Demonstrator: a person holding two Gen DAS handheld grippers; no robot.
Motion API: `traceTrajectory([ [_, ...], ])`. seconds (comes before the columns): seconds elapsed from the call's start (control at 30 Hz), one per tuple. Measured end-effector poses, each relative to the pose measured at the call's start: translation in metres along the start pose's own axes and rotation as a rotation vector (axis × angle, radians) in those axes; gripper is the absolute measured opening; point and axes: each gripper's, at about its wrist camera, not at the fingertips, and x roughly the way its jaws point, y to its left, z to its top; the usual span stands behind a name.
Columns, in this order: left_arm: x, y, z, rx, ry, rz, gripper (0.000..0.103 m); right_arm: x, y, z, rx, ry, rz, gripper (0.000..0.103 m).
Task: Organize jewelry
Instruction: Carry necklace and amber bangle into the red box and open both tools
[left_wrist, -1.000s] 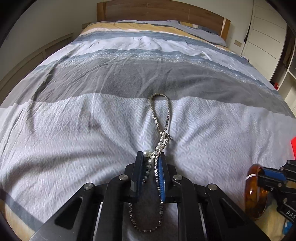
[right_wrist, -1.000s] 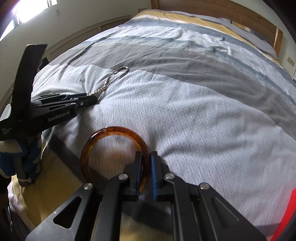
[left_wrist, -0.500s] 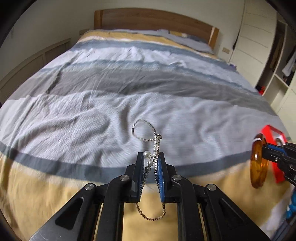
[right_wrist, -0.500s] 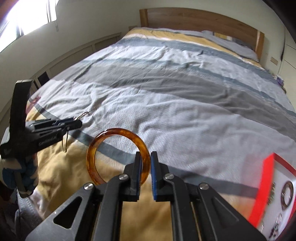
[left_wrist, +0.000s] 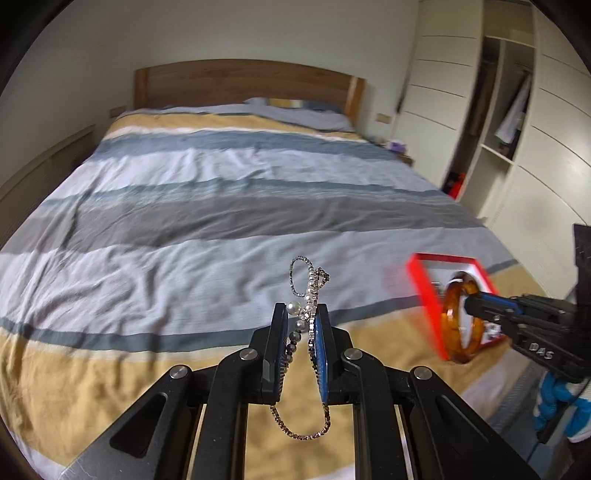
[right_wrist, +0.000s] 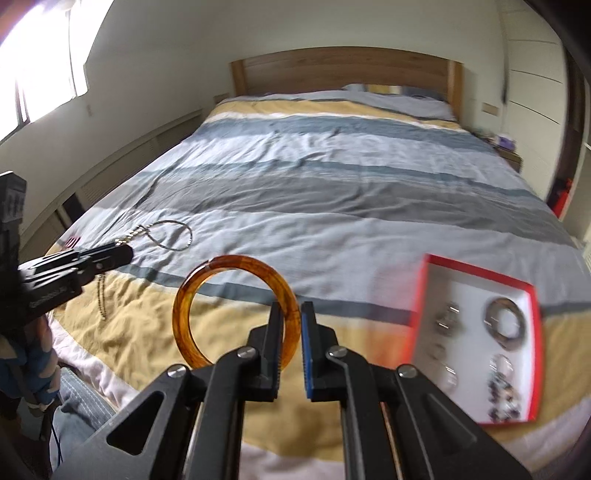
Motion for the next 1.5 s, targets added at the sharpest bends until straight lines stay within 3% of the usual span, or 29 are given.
traceTrajectory([
  [0.17,0.016,-0.071,0.007,0.056,0.022,-0.093,0.014,-0.021,-0.064,-0.020,0.073,0.003,-0.082,0.008],
  [0.37,0.065,-0.151,0.008,0.116,0.092,-0.203,0.014,-0.027,-0.147,-0.045,0.137,0.045,-0.193,0.008],
  [0.5,0.100,-0.194,0.003,0.148,0.148,-0.243,0.014,-0.019,-0.186,-0.057,0.149,0.083,-0.230,0.008],
  [0.63,0.138,-0.226,-0.001,0.162,0.200,-0.233,0.014,-0.001,-0.205,-0.060,0.121,0.121,-0.241,0.008],
  [0.93,0.196,-0.233,-0.022,0.133,0.297,-0.172,0.014,0.041,-0.216,-0.063,0.023,0.207,-0.235,0.009],
  [1.37,0.210,-0.230,-0.039,0.076,0.349,-0.159,0.015,0.054,-0.223,-0.065,0.028,0.257,-0.229,0.012],
  [1.43,0.209,-0.229,-0.039,0.071,0.348,-0.159,0.018,0.052,-0.224,-0.065,0.038,0.257,-0.228,0.012],
  [1.5,0.207,-0.229,-0.039,0.066,0.347,-0.163,0.028,0.050,-0.225,-0.065,0.050,0.256,-0.227,0.012],
])
